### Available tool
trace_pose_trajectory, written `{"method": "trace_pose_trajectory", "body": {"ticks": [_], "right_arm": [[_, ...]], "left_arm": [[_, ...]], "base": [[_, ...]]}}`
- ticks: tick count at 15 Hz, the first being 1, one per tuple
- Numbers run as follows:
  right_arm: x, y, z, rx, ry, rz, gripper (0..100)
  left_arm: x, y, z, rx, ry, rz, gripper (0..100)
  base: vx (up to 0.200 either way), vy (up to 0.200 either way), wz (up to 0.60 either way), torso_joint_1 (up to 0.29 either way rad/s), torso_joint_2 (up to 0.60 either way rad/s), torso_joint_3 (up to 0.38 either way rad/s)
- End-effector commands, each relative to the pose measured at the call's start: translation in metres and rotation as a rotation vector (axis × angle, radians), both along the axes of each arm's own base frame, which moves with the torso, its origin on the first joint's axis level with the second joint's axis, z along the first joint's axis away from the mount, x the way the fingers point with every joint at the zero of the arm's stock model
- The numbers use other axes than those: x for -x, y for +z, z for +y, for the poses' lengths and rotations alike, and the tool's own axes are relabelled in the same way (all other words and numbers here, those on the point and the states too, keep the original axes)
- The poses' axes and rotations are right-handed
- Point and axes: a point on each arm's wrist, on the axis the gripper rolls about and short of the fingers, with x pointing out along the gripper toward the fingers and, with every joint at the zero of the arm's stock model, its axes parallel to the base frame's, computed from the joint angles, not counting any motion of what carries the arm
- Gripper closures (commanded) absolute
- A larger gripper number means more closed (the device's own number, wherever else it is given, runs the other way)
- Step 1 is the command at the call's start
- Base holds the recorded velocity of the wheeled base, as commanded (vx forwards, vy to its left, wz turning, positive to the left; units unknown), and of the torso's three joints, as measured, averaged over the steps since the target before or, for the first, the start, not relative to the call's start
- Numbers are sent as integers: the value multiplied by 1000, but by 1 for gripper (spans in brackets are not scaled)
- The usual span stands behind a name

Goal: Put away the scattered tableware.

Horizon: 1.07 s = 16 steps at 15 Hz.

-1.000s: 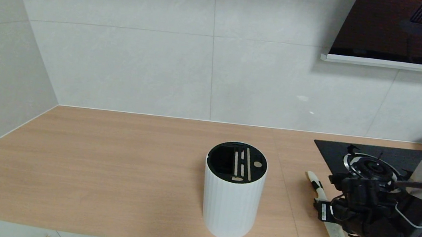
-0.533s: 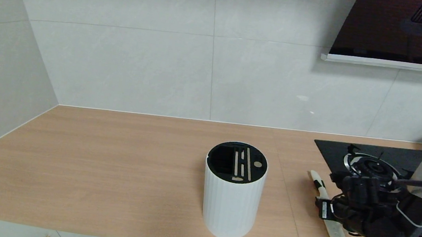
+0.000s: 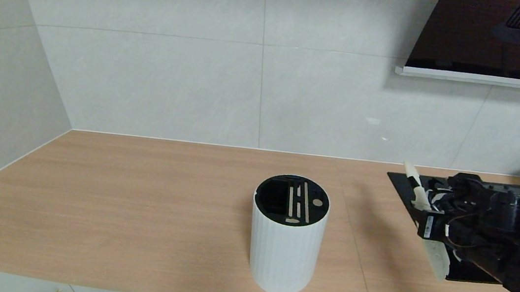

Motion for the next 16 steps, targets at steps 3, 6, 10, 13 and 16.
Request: {"method": "trace_pose_trajectory", "body": {"ticks": [3, 6, 10, 13, 16], "right_arm": [[33, 49, 20, -33, 85, -158, 100], [43, 68, 32, -47, 140, -207, 100], [34, 118, 66, -82, 238, -285, 100], [39, 135, 104, -115, 353, -316, 100], [51, 124, 122, -110, 401, -281, 100]], "left_arm": [[0, 0, 0, -8, 1, 1, 0], [0, 0, 0, -3, 0, 0, 0], [8, 50, -4, -21, -232, -34, 0], [-39, 137, -10, -20, -472, 105, 0], [-117, 171, -14, 2, -513, 208, 0]], "base": [[0, 0, 0, 0, 0, 0], [0, 0, 0, 0, 0, 0], [0, 0, 0, 0, 0, 0], [0, 0, 0, 0, 0, 0], [0, 0, 0, 0, 0, 0]]}}
